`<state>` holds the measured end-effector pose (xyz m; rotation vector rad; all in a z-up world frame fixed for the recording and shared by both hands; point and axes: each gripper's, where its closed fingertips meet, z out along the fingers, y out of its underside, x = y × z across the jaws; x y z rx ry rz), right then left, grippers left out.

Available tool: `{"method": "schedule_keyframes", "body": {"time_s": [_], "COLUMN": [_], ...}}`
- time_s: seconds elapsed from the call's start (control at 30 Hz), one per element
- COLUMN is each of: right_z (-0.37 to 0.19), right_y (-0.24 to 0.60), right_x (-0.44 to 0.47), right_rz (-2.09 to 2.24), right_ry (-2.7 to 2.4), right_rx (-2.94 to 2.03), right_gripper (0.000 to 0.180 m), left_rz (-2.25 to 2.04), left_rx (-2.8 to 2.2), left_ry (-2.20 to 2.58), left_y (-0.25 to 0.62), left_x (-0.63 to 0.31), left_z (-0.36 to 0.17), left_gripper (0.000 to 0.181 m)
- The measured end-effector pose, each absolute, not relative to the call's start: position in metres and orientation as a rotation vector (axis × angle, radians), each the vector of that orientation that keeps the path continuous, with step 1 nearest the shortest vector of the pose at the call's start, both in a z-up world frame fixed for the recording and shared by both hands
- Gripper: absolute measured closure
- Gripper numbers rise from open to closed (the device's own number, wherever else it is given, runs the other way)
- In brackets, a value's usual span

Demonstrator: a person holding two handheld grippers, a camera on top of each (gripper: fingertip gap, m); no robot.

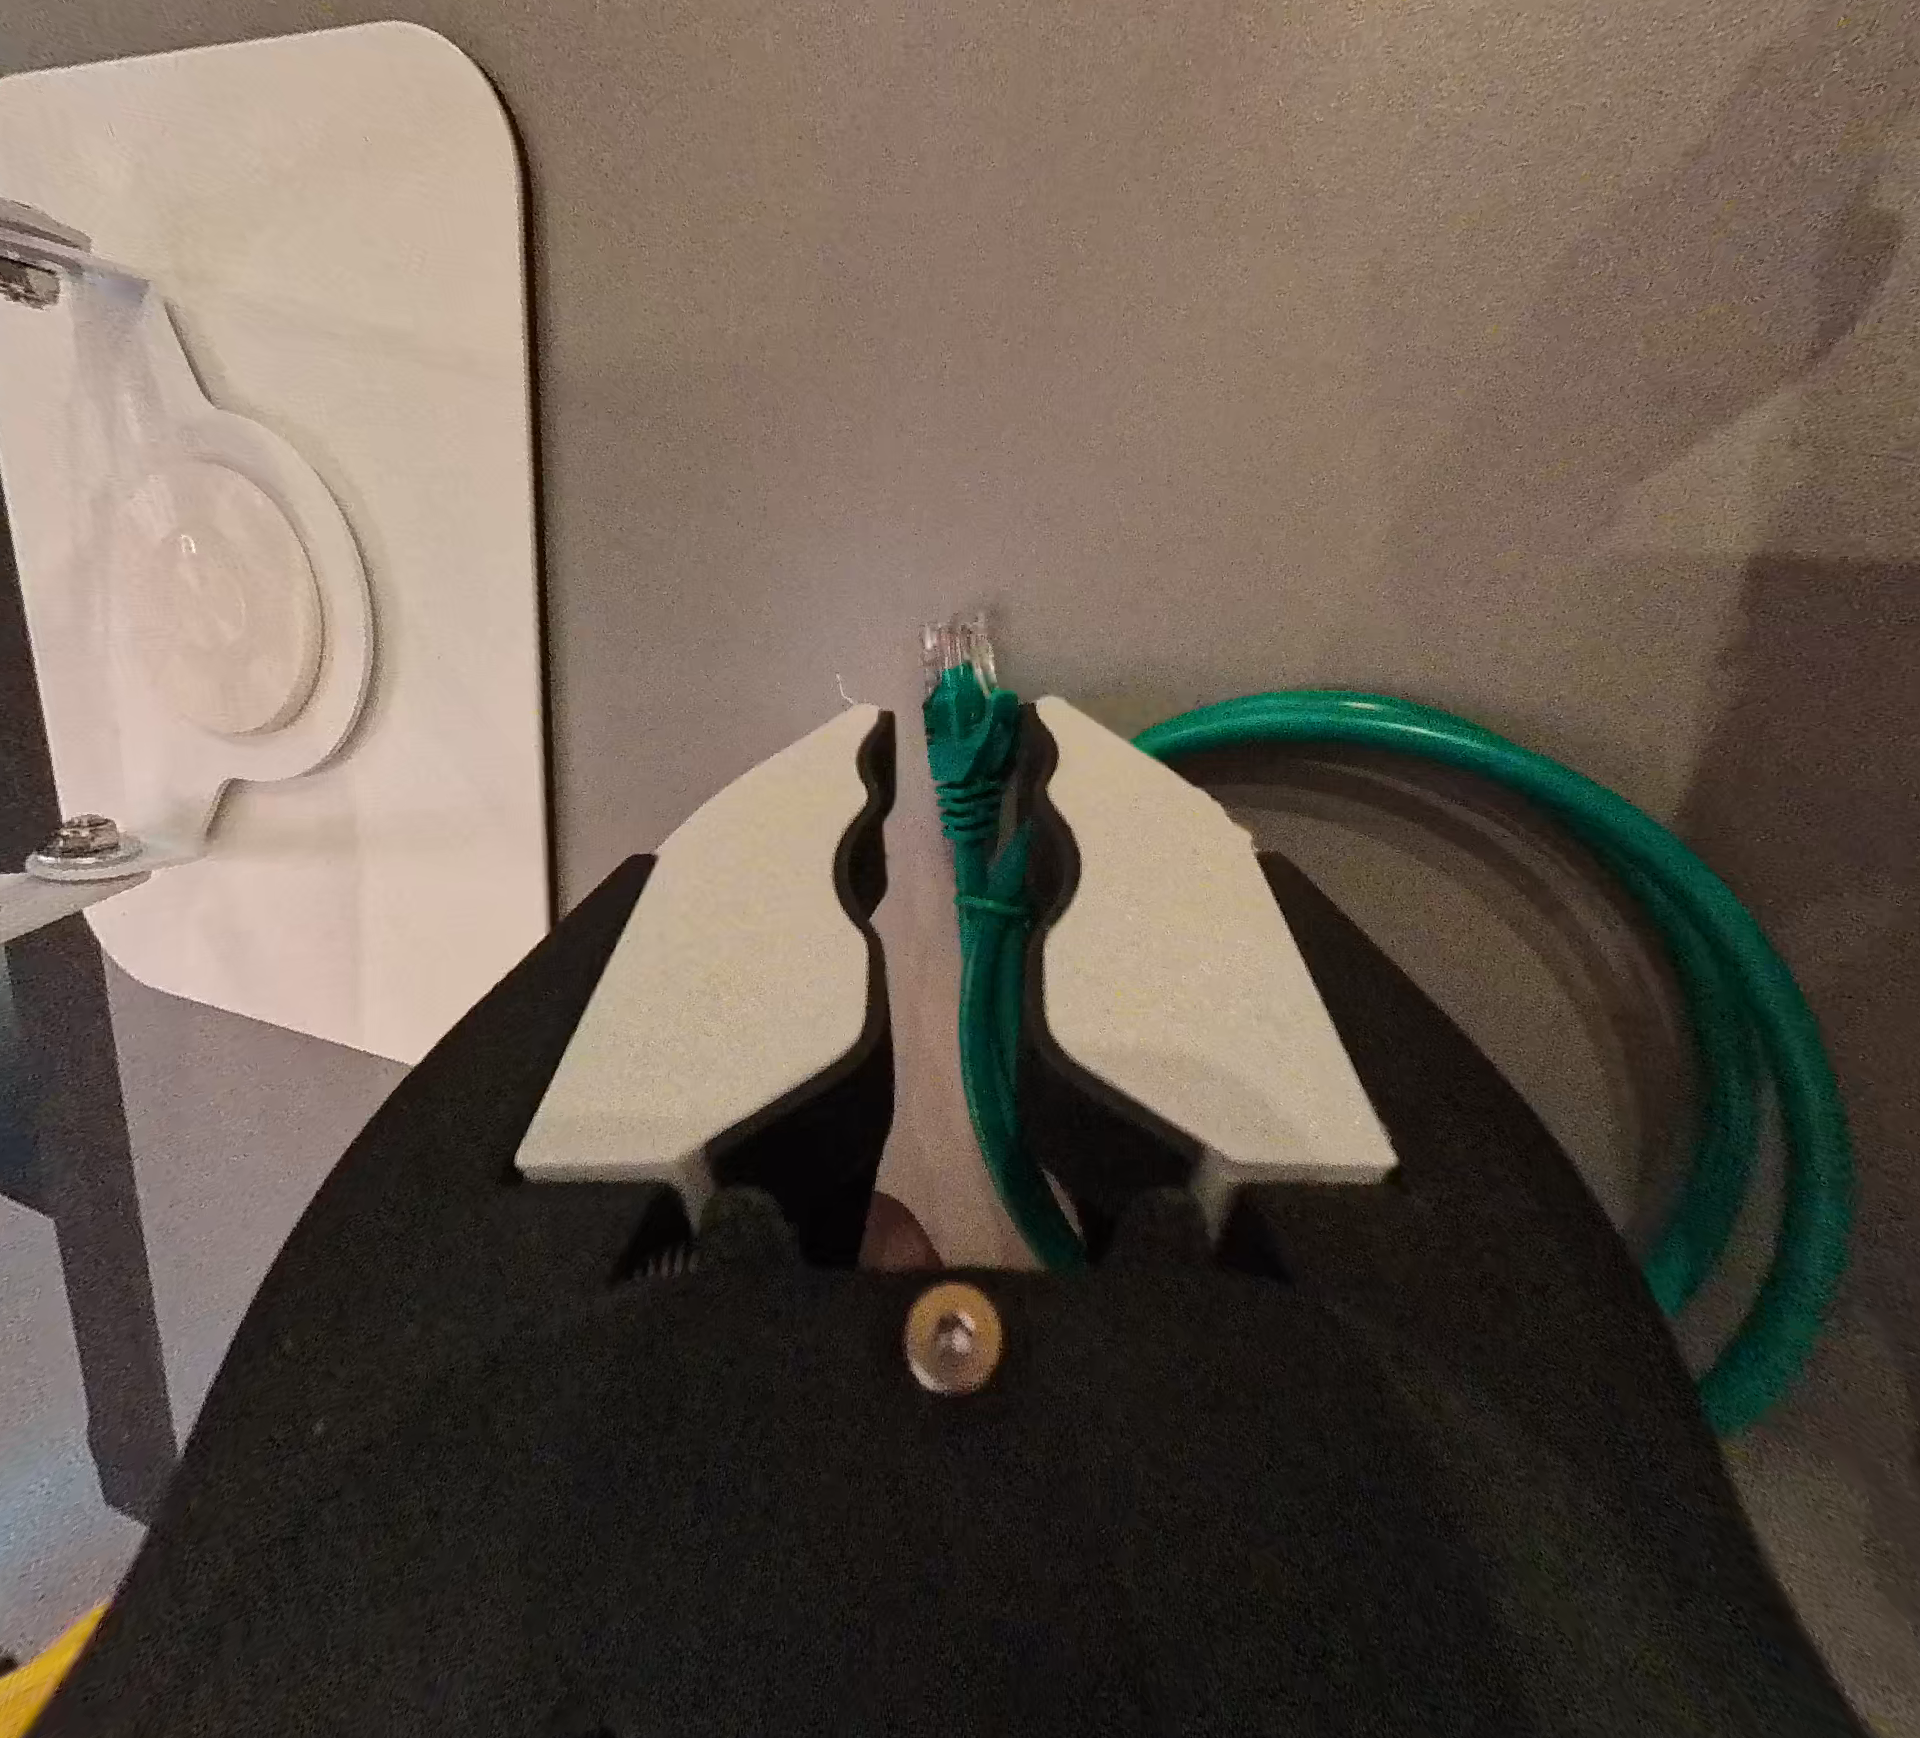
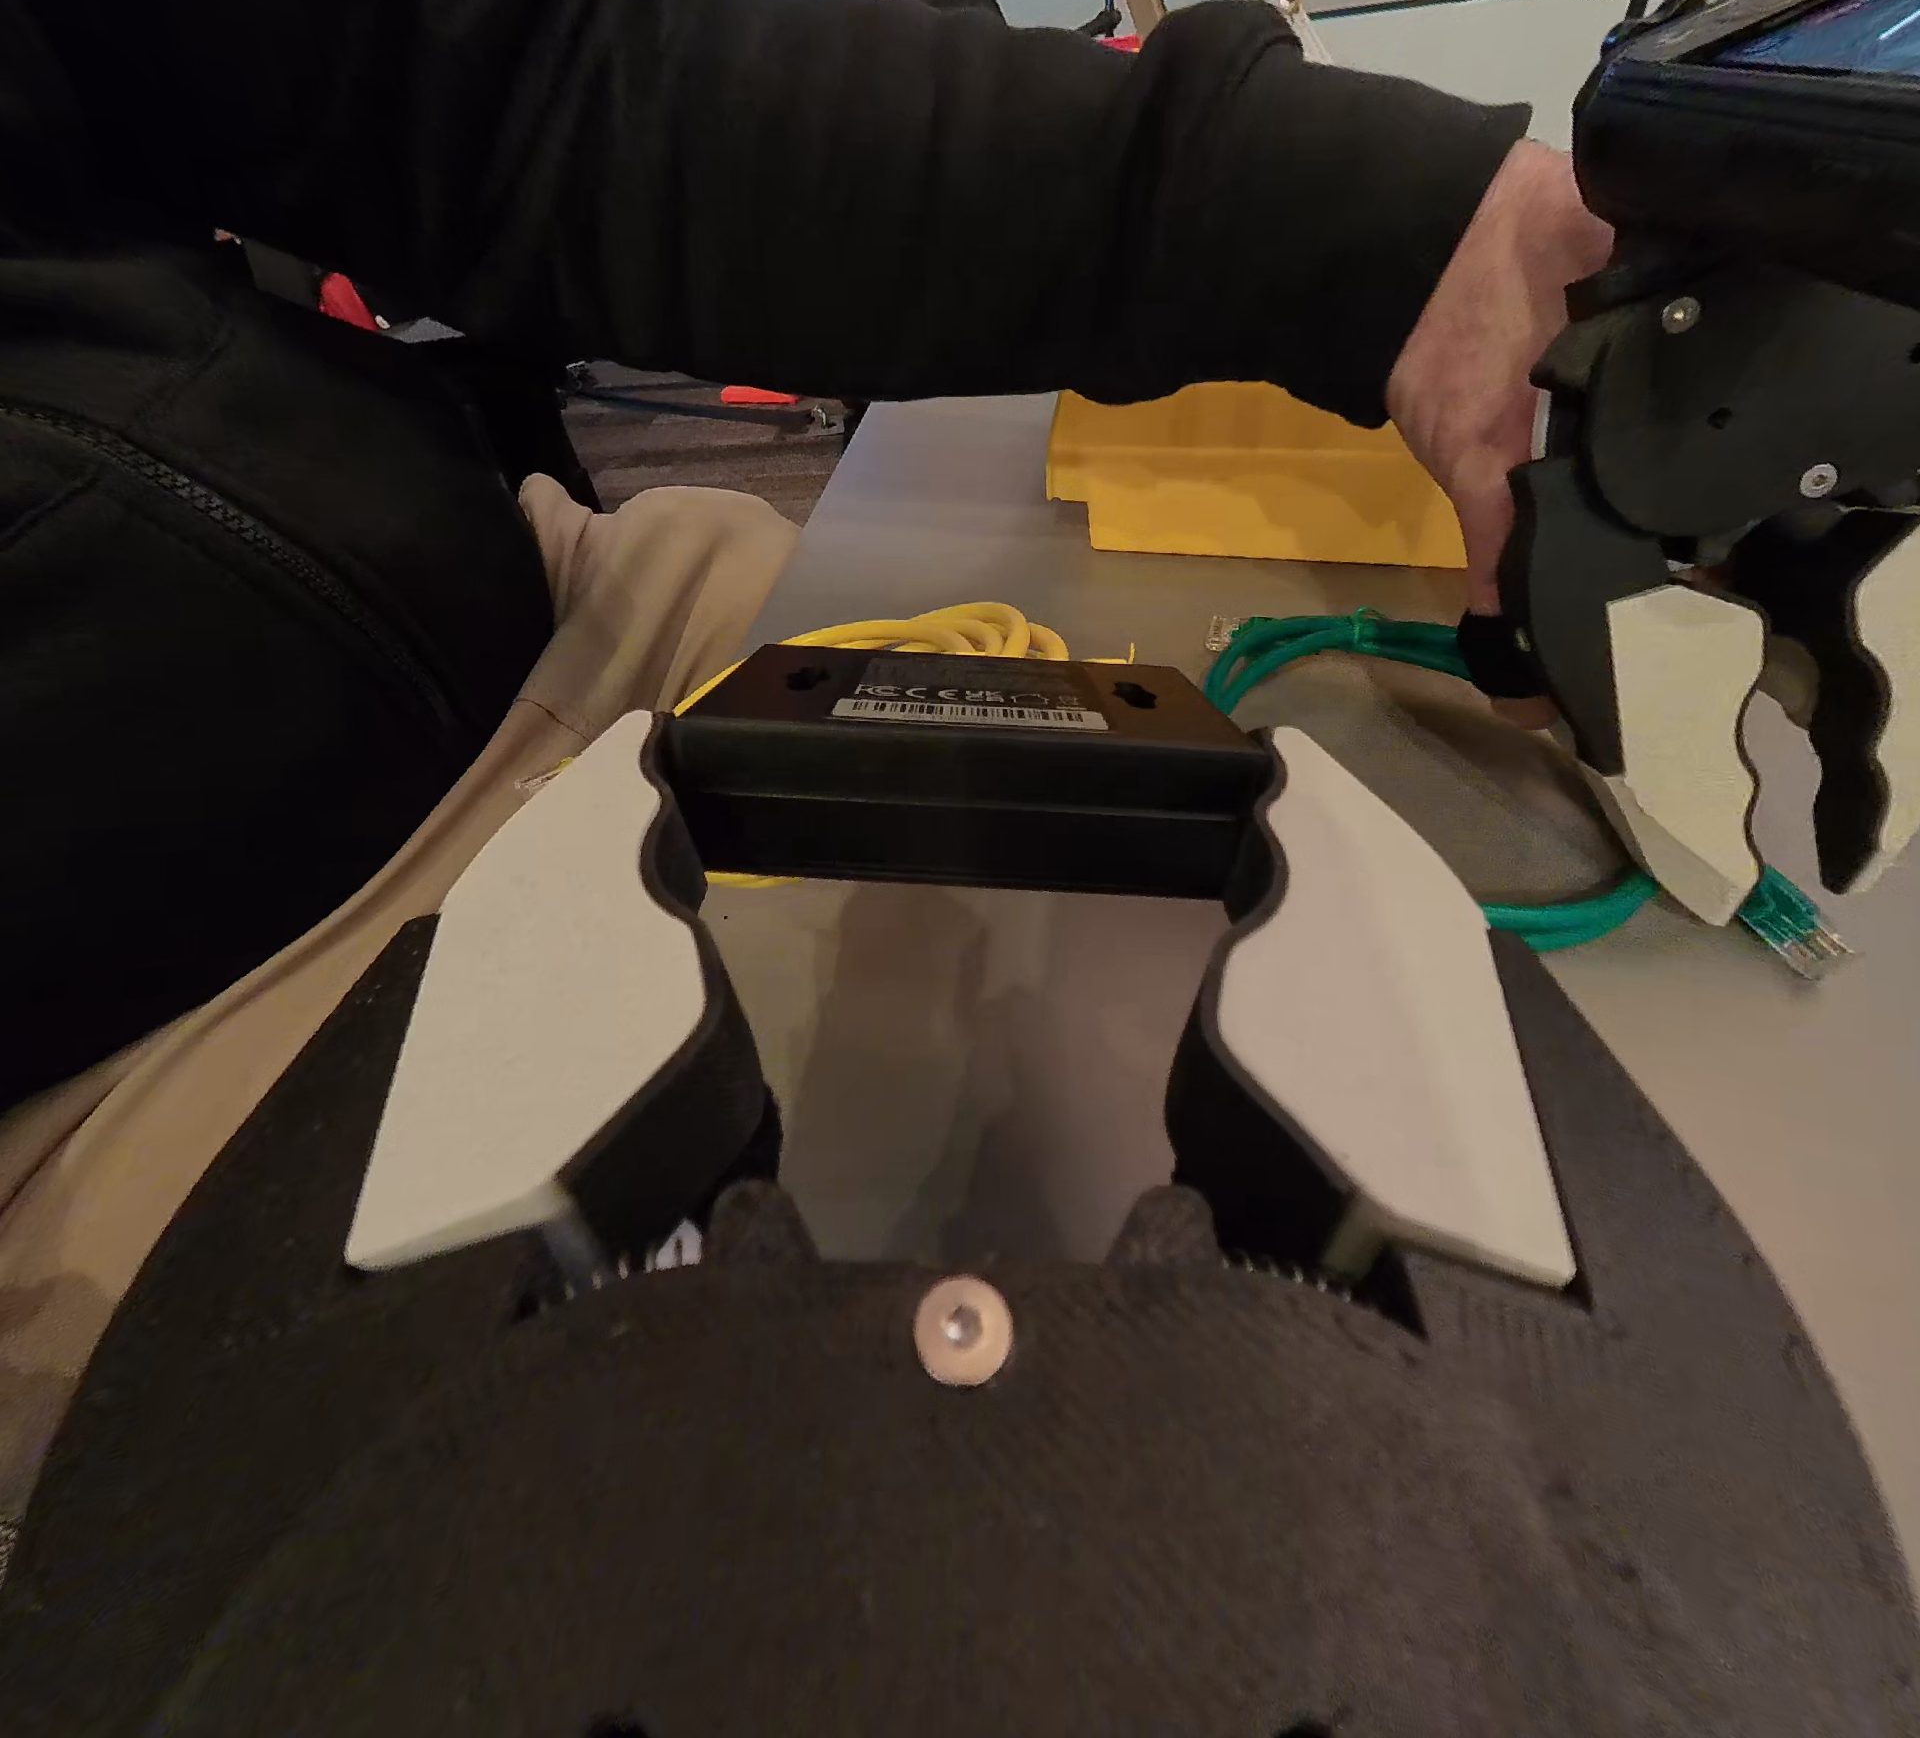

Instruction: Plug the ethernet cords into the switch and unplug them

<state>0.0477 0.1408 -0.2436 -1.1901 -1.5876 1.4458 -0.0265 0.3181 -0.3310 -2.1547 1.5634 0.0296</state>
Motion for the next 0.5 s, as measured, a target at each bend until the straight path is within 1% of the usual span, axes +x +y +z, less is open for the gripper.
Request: {"method": "schedule_keyframes", "body": {"time_s": [0.07, 0.1, 0.13, 0.17, 0.27, 0.37, 0.47, 0.5], "right_z": [-0.244, -0.244, -0.244, -0.244, -0.244, -0.244, -0.244, -0.244], "right_y": [0.141, 0.141, 0.141, 0.141, 0.141, 0.141, 0.141, 0.141], "right_x": [0.048, 0.048, 0.048, 0.048, 0.047, 0.047, 0.047, 0.048], "right_rz": [1.446, 1.447, 1.447, 1.447, 1.447, 1.448, 1.449, 1.448], "right_ry": [-1.59, -1.59, -1.589, -1.589, -1.594, -1.594, -1.591, -1.59], "right_rx": [-1.191, -1.191, -1.192, -1.191, -1.195, -1.195, -1.195, -1.194], "right_gripper": [0.08, 0.08, 0.08, 0.08, 0.08, 0.08, 0.08, 0.08], "left_rz": [0.052, 0.059, 0.07, 0.077, 0.117, 0.014, -0.051, -0.069], "left_rx": [-2.146, -2.139, -2.144, -2.15, -2.17, -2.243, -2.255, -2.268], "left_ry": [1.559, 1.565, 1.558, 1.556, 1.575, 1.537, 1.544, 1.52], "left_y": [0.32, 0.32, 0.32, 0.318, 0.314, 0.308, 0.302, 0.302], "left_x": [-0.027, -0.028, -0.03, -0.031, -0.038, -0.039, -0.035, -0.036], "left_z": [-0.33, -0.328, -0.327, -0.325, -0.326, -0.331, -0.336, -0.337], "left_gripper": [0.153, 0.144, 0.128, 0.125, 0.136, 0.146, 0.163, 0.163]}}
